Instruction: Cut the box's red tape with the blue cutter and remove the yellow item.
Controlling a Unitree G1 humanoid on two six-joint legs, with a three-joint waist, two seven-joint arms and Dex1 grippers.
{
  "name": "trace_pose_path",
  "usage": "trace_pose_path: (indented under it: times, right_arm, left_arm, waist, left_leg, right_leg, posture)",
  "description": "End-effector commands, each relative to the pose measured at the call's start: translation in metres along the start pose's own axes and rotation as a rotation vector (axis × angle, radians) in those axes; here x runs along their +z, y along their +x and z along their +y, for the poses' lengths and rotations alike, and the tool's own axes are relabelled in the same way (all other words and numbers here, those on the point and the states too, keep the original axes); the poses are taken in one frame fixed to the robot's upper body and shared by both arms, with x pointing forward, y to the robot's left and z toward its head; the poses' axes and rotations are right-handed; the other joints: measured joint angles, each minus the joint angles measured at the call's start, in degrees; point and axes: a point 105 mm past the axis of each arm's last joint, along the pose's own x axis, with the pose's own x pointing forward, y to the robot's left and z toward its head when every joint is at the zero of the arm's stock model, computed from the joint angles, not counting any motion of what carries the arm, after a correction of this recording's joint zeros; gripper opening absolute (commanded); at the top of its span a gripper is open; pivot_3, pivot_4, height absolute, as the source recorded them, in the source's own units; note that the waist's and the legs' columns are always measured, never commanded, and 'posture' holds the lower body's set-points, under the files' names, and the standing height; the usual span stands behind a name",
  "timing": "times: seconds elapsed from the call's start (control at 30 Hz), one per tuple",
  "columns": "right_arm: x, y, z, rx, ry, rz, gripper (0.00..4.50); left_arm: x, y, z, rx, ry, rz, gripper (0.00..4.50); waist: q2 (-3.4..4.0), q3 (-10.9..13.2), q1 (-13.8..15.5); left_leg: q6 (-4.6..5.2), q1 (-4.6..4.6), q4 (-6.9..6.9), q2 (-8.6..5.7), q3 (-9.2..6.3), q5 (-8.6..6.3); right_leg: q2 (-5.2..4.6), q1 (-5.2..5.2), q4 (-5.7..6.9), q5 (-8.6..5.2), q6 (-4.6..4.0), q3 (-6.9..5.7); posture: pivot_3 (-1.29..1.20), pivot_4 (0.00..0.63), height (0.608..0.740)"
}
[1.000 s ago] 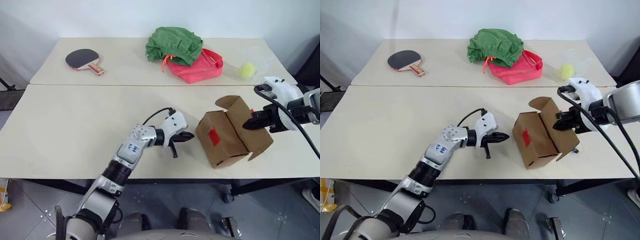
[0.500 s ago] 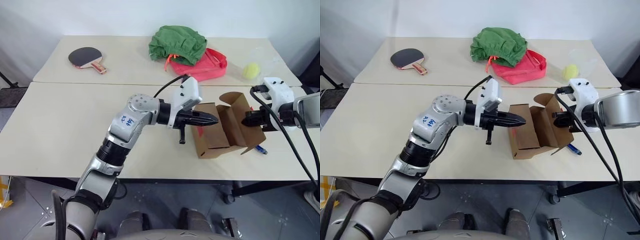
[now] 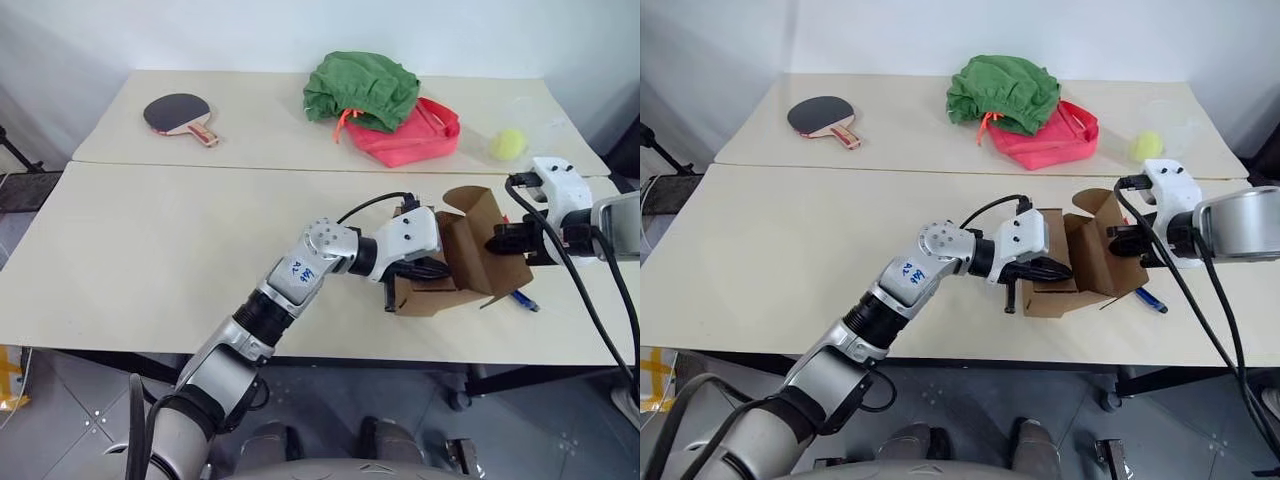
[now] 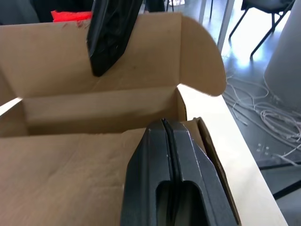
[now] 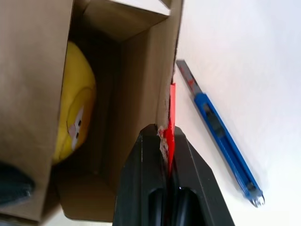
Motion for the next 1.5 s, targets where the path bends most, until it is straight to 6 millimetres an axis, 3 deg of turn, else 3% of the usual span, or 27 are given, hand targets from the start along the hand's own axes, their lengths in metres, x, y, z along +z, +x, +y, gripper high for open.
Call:
trace_pose_path:
  times: [0.03,0.2,0.33,0.53,0.7,0.87,0.93,1.13,1.23,1.33,1.47,1.5]
  right_arm:
    - [-0.001,-0.013,-0.004,0.008,-0.011,0.022,0.04]
    - [-0.001,-0.019,-0.002,0.05,-0.025,0.074,0.04]
    - [-0.001,-0.016,0.001,0.076,-0.051,0.102,0.04]
    - [0.002,-0.006,0.009,0.114,-0.071,0.101,0.04]
    - [0.004,0.002,0.019,0.147,-0.084,0.078,0.04]
    - [-0.003,0.009,0.021,0.154,-0.062,0.068,0.04]
    - [-0.007,0.009,0.019,0.153,-0.043,0.062,0.62]
    - [-0.005,-0.002,0.013,0.16,-0.031,-0.044,2.63]
    - [0.011,-0.028,0.008,0.196,-0.129,-0.281,3.63]
    - [0.013,-0.059,0.011,0.324,-0.271,-0.471,4.5]
    - [-0.01,-0.073,0.013,0.382,-0.581,-0.574,4.5]
    - [-0.015,-0.07,0.012,0.365,-0.66,-0.579,4.5]
  left_arm:
    - [-0.045,-0.021,-0.006,-0.013,-0.13,0.152,0.0]
    - [-0.073,-0.046,-0.006,0.033,-0.213,0.218,0.0]
    - [-0.082,-0.055,-0.006,0.075,-0.251,0.216,0.0]
    - [-0.076,-0.063,-0.008,0.11,-0.278,0.172,0.0]
    - [-0.059,-0.072,0.002,0.182,-0.256,0.109,0.0]
    - [-0.059,-0.086,0.007,0.221,-0.255,0.143,0.0]
    - [-0.063,-0.095,0.006,0.231,-0.283,0.169,0.0]
    - [-0.077,-0.131,0.007,0.294,-0.33,0.211,1.57]
    - [-0.086,-0.172,0.006,0.359,-0.343,0.184,2.45]
    - [-0.094,-0.214,-0.006,0.375,-0.315,0.151,3.34]
    - [-0.102,-0.271,-0.024,0.427,-0.299,0.141,4.48]
    - [-0.102,-0.286,-0.025,0.464,-0.302,0.133,4.48]
  waist:
    - [0.02,-0.01,-0.1]
    - [0.05,-0.07,-0.55]
    - [-0.12,-0.35,-0.18]
    - [-0.14,-0.51,0.23]
    - [-0.11,-0.46,0.23]
    - [-0.09,-0.43,0.07]
    - [-0.09,-0.43,0.02]
    - [-0.05,-0.39,-0.01]
    - [-0.05,-0.39,0.17]
    - [-0.04,-0.39,0.1]
    - [-0.08,-0.4,0.05]
    - [-0.1,-0.4,-0.02]
  left_leg:
    - [0.0,0.03,0.0,0.01,0.0,0.0]
    - [0.0,0.23,0.0,0.07,0.02,0.0]
    - [0.01,0.41,0.0,0.32,0.02,-0.01]
    - [0.1,0.49,0.13,0.3,-0.1,-0.06]
    - [0.12,-0.52,0.41,0.2,-0.13,-0.08]
    - [0.11,-0.52,0.38,0.02,-0.14,-0.08]
    - [0.11,-0.51,0.38,0.02,-0.14,-0.08]
    - [0.1,-0.51,0.38,0.03,-0.13,-0.07]
    - [0.1,-0.49,0.37,0.04,-0.13,-0.07]
    - [0.05,-0.49,0.25,0.05,-0.13,-0.1]
    - [0.04,-0.35,0.21,0.07,-0.01,-0.1]
    - [0.02,-0.31,0.2,0.1,-0.02,-0.1]
  right_leg:
    - [0.0,0.02,0.0,0.0,0.0,0.0]
    - [0.01,0.15,0.05,-0.02,-0.04,0.06]
    - [0.01,0.36,0.0,-0.02,-0.04,0.04]
    - [-0.05,0.59,-0.24,-0.01,-0.06,-0.05]
    - [-0.04,-0.3,0.11,0.06,0.04,-0.15]
    - [-0.04,-0.26,0.08,0.06,0.05,-0.32]
    - [-0.04,-0.25,0.07,0.06,0.05,-0.32]
    - [-0.03,-0.25,0.07,0.06,0.05,-0.3]
    - [-0.02,-0.25,0.07,0.06,0.05,-0.3]
    - [0.01,-0.27,-0.01,0.07,0.07,-0.3]
    - [0.06,-0.09,-0.17,0.07,0.08,-0.36]
    - [0.1,-0.03,-0.2,0.07,0.08,-0.39]
  posture:
    - [0.0,0.15,0.74]
    - [0.0,0.15,0.74]
    - [0.0,0.15,0.74]
    - [0.0,0.15,0.74]
    - [0.0,0.15,0.74]
    - [0.0,0.15,0.74]
    - [0.0,0.15,0.74]
    - [0.0,0.15,0.74]
    - [0.0,0.15,0.74]
    - [0.0,0.15,0.74]
    - [0.0,0.15,0.74]
    - [0.0,0.15,0.74]
